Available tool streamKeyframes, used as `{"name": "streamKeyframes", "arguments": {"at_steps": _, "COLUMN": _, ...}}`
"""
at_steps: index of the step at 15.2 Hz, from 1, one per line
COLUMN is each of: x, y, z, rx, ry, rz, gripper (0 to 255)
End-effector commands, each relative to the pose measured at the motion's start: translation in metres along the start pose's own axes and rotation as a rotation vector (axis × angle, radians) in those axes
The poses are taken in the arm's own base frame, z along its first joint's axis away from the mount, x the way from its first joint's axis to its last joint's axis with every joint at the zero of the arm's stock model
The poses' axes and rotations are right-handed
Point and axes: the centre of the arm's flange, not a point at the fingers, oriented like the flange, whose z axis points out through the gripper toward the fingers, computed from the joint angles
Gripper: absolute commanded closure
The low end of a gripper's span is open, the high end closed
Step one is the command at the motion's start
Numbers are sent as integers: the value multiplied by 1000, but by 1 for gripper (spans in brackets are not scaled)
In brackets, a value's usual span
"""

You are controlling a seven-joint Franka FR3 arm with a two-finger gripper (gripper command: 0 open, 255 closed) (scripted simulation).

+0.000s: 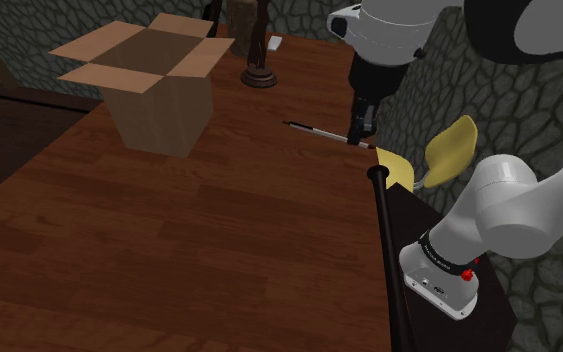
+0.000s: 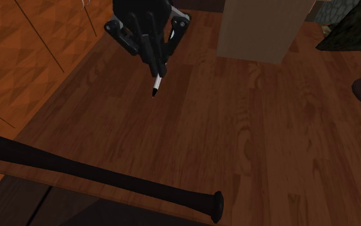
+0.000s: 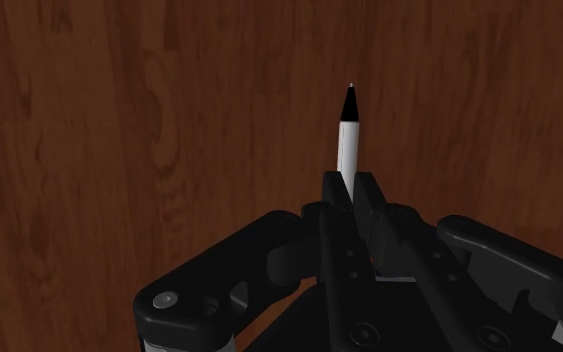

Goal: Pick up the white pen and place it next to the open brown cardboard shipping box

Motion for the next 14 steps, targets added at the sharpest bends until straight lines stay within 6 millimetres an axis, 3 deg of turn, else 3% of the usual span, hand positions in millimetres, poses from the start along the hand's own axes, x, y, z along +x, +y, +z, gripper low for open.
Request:
{"name": "streamKeyframes", "arguments": {"at_steps": 1, "x": 0, "y": 2, "z": -11, "rx": 0, "ry": 0, "rz": 0, "gripper": 255}}
{"name": "streamKeyframes", "arguments": {"at_steps": 14, "x": -6, "y": 13, "z": -79, "rx": 0, "ry": 0, "rz": 0, "gripper": 255}}
